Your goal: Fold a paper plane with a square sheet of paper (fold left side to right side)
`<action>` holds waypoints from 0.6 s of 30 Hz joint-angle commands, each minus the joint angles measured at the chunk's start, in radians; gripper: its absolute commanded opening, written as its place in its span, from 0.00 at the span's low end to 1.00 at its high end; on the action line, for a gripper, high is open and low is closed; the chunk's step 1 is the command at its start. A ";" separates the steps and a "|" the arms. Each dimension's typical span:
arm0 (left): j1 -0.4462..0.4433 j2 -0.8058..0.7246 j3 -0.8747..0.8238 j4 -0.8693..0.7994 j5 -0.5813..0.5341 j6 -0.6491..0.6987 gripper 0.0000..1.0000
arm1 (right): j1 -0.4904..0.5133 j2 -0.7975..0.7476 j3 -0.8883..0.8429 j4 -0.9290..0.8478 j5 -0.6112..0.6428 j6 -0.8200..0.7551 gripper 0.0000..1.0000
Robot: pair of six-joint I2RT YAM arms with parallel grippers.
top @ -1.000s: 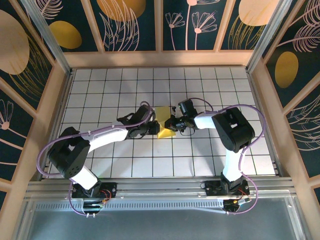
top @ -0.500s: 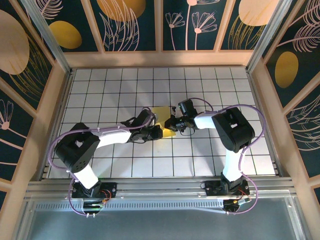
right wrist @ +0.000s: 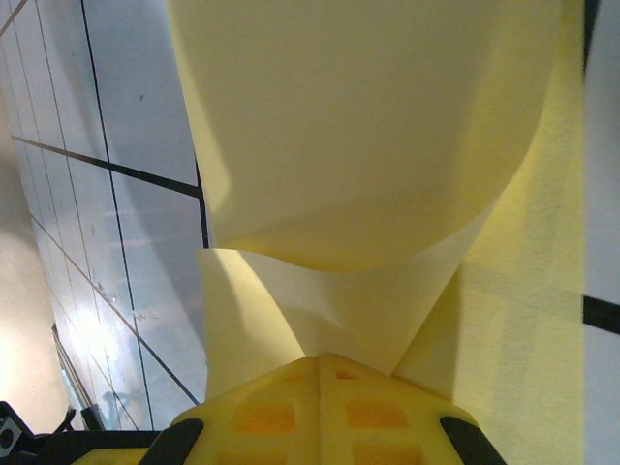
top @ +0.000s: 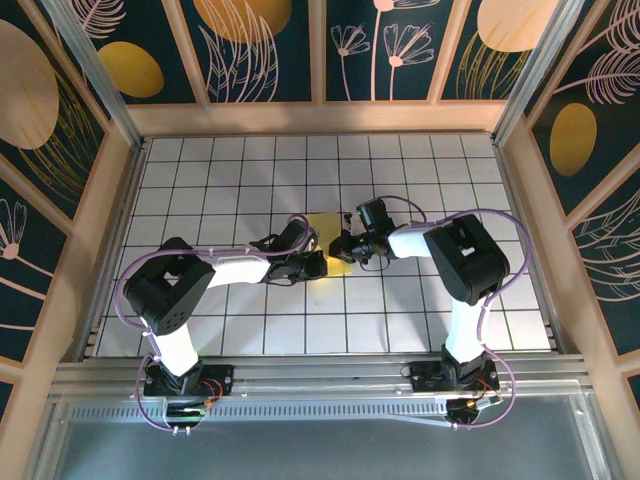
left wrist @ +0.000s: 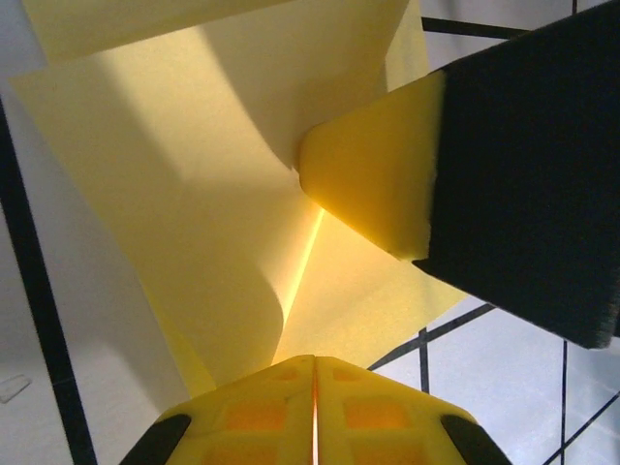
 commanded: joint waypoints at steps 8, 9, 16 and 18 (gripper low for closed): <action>0.009 0.025 0.007 -0.021 -0.030 0.008 0.08 | 0.018 0.030 0.004 -0.075 0.055 -0.031 0.00; 0.009 0.025 0.007 -0.022 -0.030 0.008 0.08 | 0.018 0.031 0.003 -0.077 0.055 -0.031 0.00; 0.009 0.032 -0.001 -0.017 -0.026 0.007 0.08 | 0.018 0.033 0.004 -0.076 0.055 -0.031 0.00; 0.008 0.033 -0.005 -0.017 -0.027 0.005 0.08 | 0.018 0.033 0.004 -0.076 0.055 -0.032 0.00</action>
